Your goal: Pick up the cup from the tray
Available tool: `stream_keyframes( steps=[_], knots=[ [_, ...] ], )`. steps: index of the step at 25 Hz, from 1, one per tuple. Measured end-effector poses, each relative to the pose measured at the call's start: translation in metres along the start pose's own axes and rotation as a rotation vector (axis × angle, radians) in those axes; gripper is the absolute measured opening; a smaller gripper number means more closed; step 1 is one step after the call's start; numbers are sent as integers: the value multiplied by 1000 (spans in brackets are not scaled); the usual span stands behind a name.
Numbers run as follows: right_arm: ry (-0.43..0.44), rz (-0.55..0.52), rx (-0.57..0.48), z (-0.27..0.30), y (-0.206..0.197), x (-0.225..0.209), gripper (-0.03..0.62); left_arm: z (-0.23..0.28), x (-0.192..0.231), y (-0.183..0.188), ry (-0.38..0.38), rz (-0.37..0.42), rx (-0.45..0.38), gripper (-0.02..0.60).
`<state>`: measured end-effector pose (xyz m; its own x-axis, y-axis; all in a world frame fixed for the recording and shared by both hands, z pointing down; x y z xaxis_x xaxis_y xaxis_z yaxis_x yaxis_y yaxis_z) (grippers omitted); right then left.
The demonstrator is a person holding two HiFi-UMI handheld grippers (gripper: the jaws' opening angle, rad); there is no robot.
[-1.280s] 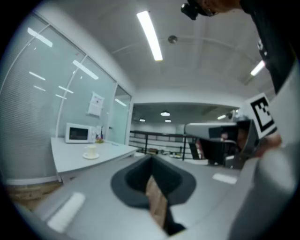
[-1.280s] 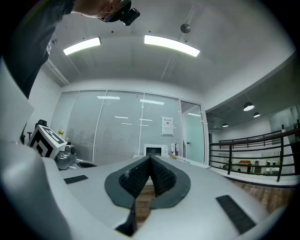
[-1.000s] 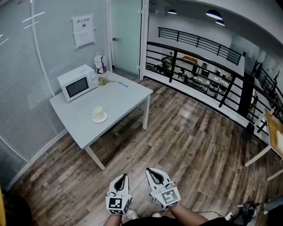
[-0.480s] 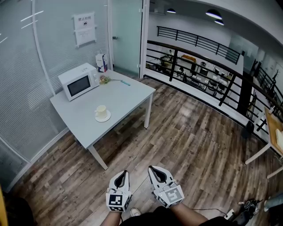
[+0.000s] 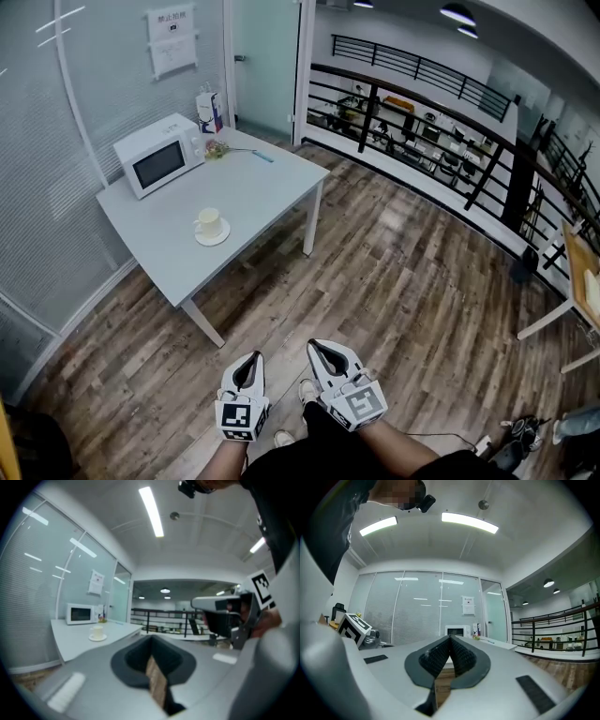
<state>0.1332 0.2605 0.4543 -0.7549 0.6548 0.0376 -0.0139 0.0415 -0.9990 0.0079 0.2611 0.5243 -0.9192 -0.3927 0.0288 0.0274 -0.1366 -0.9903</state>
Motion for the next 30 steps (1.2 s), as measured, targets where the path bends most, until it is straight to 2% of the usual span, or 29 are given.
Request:
stream_keyframes(
  steps=[5,18,30],
  knots=[
    [40,13,5,39,-8,-29,-11,41,17,4,26,-16,3,2],
    [139,37,-13,135,-9,-133,-11,168,50,34,113,3,5,3],
    [186,60,-4,179,-21,-180,-11,227,68,40,167,6,20,3]
  ],
)
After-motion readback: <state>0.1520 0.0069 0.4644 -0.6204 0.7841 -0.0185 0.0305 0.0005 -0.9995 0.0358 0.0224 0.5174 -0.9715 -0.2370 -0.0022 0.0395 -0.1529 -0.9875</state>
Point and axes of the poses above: the fingertips, and each gripper's own axes: z forward along the fingers, x to its left, y out of its top, the point moved 2 cm from there along -z, backward along the fingers, and after that the axes turned 3 degrees about y, right-handed, at the moved point
